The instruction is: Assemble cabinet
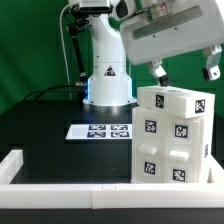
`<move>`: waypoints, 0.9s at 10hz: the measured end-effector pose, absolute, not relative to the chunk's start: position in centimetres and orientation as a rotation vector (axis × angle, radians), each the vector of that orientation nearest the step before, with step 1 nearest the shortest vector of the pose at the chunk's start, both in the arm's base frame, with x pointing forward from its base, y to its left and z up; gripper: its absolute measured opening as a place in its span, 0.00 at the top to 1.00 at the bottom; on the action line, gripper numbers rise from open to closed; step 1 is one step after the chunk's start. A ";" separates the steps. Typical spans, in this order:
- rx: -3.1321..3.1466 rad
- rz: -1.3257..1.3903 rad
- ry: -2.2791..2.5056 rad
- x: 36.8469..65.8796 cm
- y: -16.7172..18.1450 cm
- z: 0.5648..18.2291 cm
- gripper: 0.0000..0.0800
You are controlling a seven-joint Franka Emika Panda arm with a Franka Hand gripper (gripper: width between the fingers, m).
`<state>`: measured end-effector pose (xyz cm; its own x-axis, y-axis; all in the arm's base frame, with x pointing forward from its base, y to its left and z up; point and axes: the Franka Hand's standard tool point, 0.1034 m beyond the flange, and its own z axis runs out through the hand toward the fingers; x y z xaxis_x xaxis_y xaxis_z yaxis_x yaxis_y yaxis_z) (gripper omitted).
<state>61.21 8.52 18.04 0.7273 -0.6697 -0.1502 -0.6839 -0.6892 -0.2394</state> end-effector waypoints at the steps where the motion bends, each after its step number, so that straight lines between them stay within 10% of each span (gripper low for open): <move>1: -2.749 0.064 0.861 61.4 8.3 18.3 0.00; 9: -2.983 -0.082 -0.246 61.7 8.1 17.9 0.00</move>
Offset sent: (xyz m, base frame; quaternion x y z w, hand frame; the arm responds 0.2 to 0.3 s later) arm -0.0038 0.0037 0.0017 -0.0759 0.0193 -0.3346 0.9391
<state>61.68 8.11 17.86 0.9851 0.1587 0.0665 0.1668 -0.9757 -0.1418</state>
